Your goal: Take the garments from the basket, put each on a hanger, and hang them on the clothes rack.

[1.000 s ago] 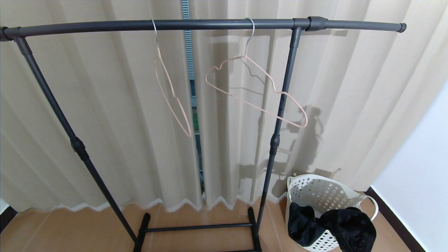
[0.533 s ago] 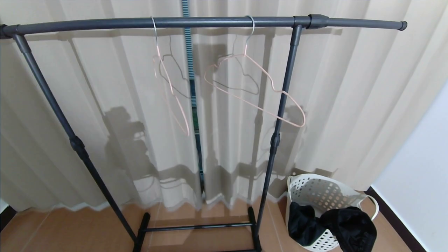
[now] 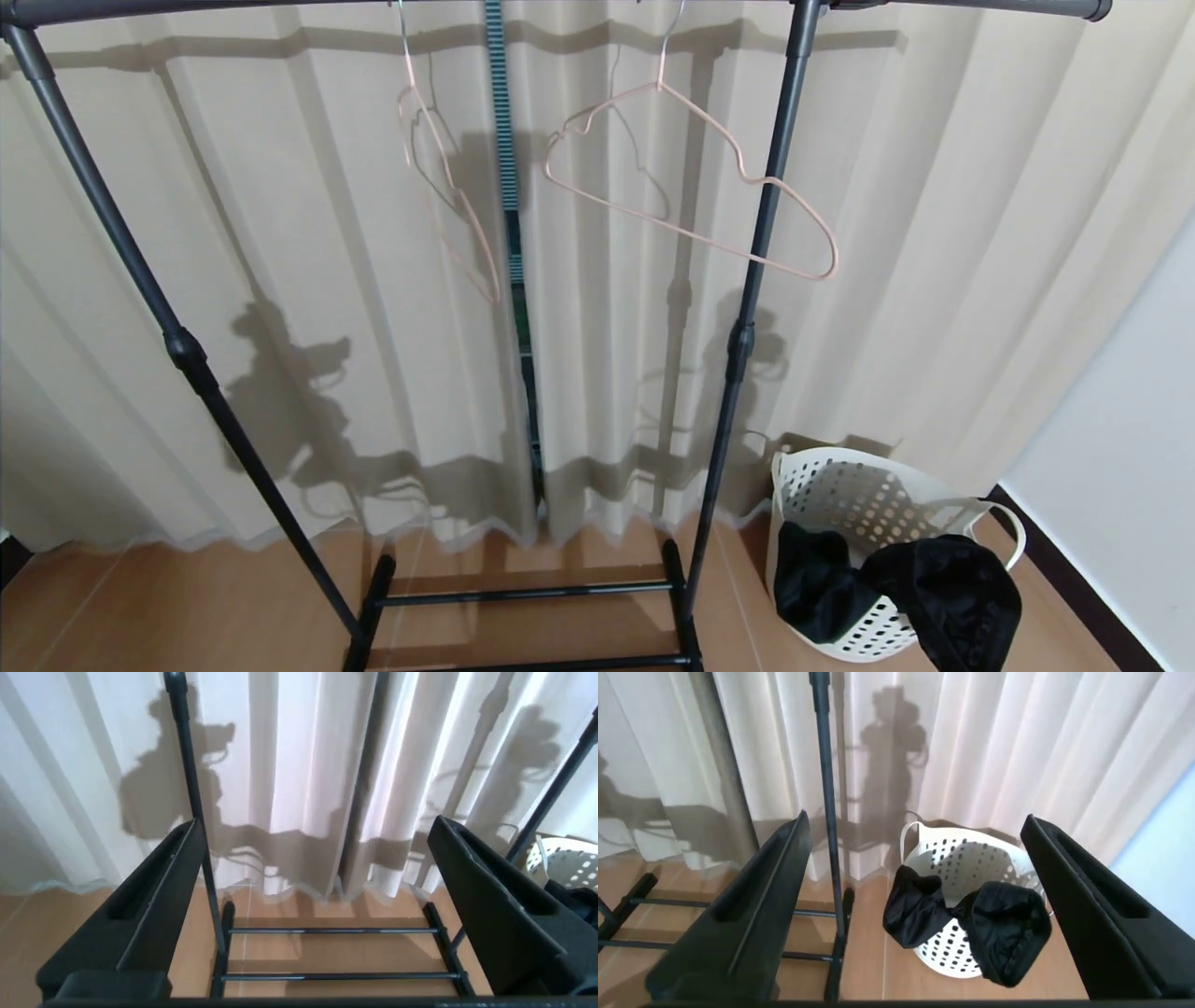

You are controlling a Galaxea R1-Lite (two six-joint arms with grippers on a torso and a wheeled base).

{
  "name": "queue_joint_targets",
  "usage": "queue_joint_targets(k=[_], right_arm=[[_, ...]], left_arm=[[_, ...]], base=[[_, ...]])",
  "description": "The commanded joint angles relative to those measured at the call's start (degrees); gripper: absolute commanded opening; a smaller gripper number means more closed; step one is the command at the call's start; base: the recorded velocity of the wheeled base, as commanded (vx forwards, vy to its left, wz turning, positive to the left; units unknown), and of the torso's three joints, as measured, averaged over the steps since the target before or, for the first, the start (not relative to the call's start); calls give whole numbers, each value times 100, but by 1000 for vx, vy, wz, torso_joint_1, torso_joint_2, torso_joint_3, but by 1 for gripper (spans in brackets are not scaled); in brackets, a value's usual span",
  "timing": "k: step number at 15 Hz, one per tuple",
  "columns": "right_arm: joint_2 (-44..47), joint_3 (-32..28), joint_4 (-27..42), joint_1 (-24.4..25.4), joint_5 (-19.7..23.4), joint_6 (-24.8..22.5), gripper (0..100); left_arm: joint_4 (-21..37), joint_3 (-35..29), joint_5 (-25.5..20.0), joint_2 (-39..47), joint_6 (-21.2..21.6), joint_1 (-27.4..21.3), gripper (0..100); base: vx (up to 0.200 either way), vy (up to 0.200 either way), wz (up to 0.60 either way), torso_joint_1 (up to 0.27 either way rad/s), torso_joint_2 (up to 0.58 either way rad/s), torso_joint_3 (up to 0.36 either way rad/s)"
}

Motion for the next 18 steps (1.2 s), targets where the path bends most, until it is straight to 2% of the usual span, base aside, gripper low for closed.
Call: queue_joint_targets(k=[1,6,12,13,18], right_arm=[[-1,0,1,0,0,-2,100],[-1,0,-8,-9,8,-11,100],[-1,0,-8,0,8,-11,100],[-1,0,-8,0,8,-11,100],[-1,0,-8,0,8,-11,100]], left_arm=[[-4,0,1,-2,1,4,100],[-4,0,1,-2,1,4,100],[-4,0,1,-2,1,4,100],[5,0,1,6,1,4,100],[5,0,1,6,1,4,100]], base=[[0,0,0,-17,61,41],[0,0,0,0,0,0],[0,0,-600,3,4,4],[0,0,0,0,0,0],[0,-200,0,0,2,2]])
